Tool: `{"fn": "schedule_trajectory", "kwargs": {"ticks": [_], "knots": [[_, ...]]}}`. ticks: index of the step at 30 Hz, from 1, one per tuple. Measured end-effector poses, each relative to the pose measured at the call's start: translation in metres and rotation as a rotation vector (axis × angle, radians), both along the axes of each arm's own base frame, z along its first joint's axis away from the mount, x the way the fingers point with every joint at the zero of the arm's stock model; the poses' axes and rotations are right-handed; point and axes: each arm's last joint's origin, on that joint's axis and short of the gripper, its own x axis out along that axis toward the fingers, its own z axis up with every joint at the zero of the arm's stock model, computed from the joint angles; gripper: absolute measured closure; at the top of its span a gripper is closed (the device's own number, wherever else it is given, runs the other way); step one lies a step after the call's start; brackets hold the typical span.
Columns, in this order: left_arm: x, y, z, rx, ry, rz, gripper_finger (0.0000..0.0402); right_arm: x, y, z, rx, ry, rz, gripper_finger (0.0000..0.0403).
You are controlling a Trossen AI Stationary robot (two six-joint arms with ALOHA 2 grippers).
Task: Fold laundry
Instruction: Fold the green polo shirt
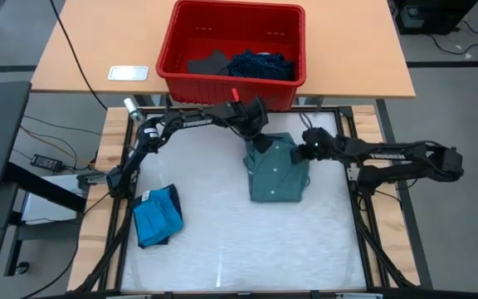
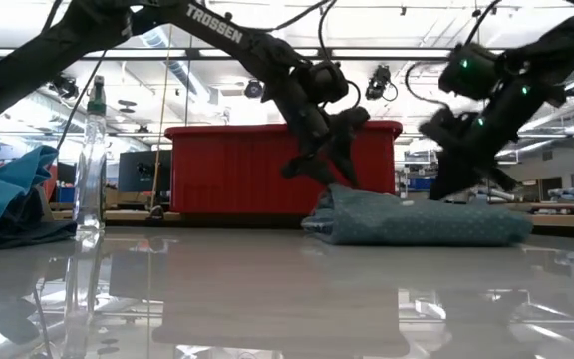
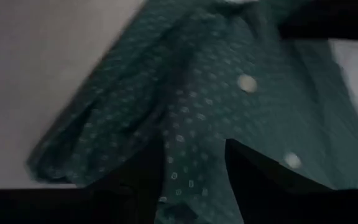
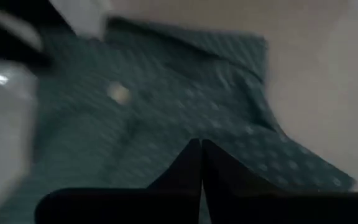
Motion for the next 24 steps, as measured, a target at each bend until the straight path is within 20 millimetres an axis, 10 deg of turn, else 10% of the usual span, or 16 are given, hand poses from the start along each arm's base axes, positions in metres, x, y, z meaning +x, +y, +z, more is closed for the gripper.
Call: {"fn": "schedule_trajectory", "kwargs": {"ticks": [13, 24], "knots": [[-0.017, -0.060, 0.039, -0.010, 0.134, -0.117, 0.0223, -0.015, 0.050, 0.028, 0.432, -0.129, 0.104, 0.0396], [-0.031, -0.053, -0.015, -0.152, 0.183, 0.175, 0.0223, -0.031, 0.078, 0.024, 0.435, -0.004, -0.018, 0.0398]]}}
